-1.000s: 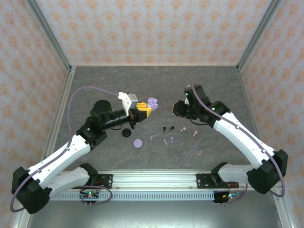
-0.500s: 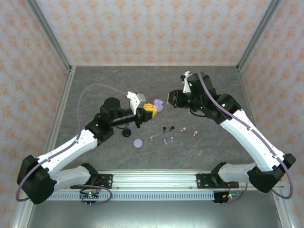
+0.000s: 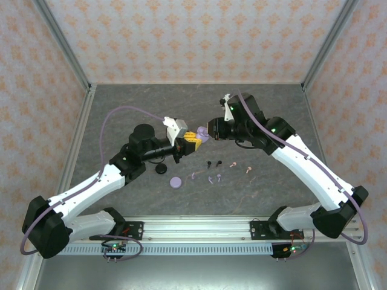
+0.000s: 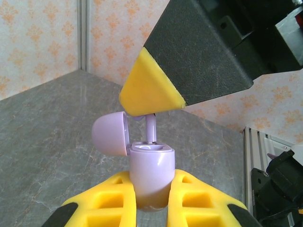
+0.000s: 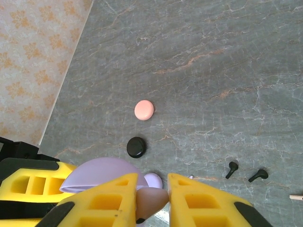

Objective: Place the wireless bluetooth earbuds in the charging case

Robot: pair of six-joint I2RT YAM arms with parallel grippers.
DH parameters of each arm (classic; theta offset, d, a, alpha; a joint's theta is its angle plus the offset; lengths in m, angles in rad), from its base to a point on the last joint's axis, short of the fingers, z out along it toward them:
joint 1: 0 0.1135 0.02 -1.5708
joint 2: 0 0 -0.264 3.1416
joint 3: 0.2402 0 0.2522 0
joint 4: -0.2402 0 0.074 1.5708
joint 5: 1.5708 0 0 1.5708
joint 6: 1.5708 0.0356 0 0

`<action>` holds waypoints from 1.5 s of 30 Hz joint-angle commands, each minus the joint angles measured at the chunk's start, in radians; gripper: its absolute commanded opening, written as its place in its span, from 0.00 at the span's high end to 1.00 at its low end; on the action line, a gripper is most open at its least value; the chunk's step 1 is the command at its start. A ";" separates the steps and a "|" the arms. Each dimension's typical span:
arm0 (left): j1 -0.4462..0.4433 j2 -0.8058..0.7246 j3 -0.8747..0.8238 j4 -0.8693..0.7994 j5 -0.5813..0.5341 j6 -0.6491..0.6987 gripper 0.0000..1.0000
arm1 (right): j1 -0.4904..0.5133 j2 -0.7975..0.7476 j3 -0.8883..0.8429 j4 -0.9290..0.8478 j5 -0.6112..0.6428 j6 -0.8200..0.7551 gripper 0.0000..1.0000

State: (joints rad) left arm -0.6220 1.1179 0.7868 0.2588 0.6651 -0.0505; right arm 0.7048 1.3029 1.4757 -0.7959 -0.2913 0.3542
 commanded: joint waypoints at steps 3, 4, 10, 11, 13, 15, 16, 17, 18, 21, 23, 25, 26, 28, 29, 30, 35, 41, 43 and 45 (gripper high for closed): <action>-0.007 0.008 0.040 0.024 0.001 0.023 1.00 | 0.007 0.002 0.017 0.006 -0.031 -0.004 0.79; -0.007 0.008 0.041 0.023 -0.001 0.022 1.00 | 0.008 0.004 0.017 0.009 -0.035 -0.003 0.79; -0.008 0.011 0.042 0.023 -0.005 0.019 1.00 | 0.016 0.002 0.013 0.014 -0.051 0.002 0.79; -0.007 0.011 0.042 0.023 -0.005 0.017 1.00 | 0.017 0.003 0.012 0.014 -0.055 0.002 0.79; -0.008 0.011 0.041 0.024 -0.007 0.015 1.00 | 0.019 0.006 0.010 0.015 -0.062 0.003 0.79; -0.007 0.010 0.039 0.027 -0.010 0.014 1.00 | 0.021 0.011 0.012 0.011 -0.064 0.002 0.79; -0.008 0.010 0.037 0.029 -0.010 0.013 1.00 | 0.022 0.014 0.011 0.009 -0.066 0.002 0.79; -0.008 0.008 0.037 0.033 -0.012 0.011 1.00 | 0.022 0.016 0.012 0.006 -0.068 0.001 0.79; -0.009 0.007 0.035 0.034 -0.012 0.011 1.00 | 0.022 0.019 0.011 0.003 -0.070 0.002 0.79; -0.008 0.002 0.034 0.040 -0.014 0.006 1.00 | 0.022 0.022 0.009 0.003 -0.078 0.006 0.77; -0.008 0.003 0.034 0.043 -0.014 0.005 1.00 | 0.022 0.021 0.012 0.007 -0.084 0.011 0.76; -0.008 0.003 0.033 0.045 -0.014 0.003 1.00 | 0.022 0.017 0.015 0.019 -0.098 0.016 0.75; -0.008 0.003 0.033 0.048 -0.015 0.003 1.00 | 0.022 0.016 0.015 0.025 -0.104 0.017 0.75; -0.008 0.002 0.033 0.052 -0.014 0.000 1.00 | 0.022 0.016 0.019 0.025 -0.109 0.018 0.74; -0.008 0.002 0.033 0.054 -0.013 -0.002 1.00 | 0.022 0.017 0.021 0.024 -0.108 0.019 0.74; -0.008 0.003 0.031 0.056 -0.014 -0.002 1.00 | 0.022 0.018 0.023 0.024 -0.108 0.017 0.74; -0.008 0.003 0.031 0.058 -0.015 -0.005 1.00 | 0.022 0.027 0.039 0.000 -0.100 0.012 0.74; -0.008 -0.009 0.030 0.023 -0.028 0.006 1.00 | 0.015 -0.020 0.056 -0.007 -0.013 0.009 0.60; -0.008 -0.025 0.021 0.003 -0.050 0.013 1.00 | -0.003 -0.037 0.047 -0.014 0.005 0.017 0.57; -0.008 -0.049 0.002 -0.013 -0.075 0.017 1.00 | -0.031 -0.052 0.026 -0.030 0.015 0.032 0.57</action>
State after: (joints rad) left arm -0.6220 1.1202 0.7906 0.2497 0.6369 -0.0509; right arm 0.7021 1.2953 1.4925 -0.7994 -0.3317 0.3668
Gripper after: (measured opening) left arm 0.139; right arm 0.428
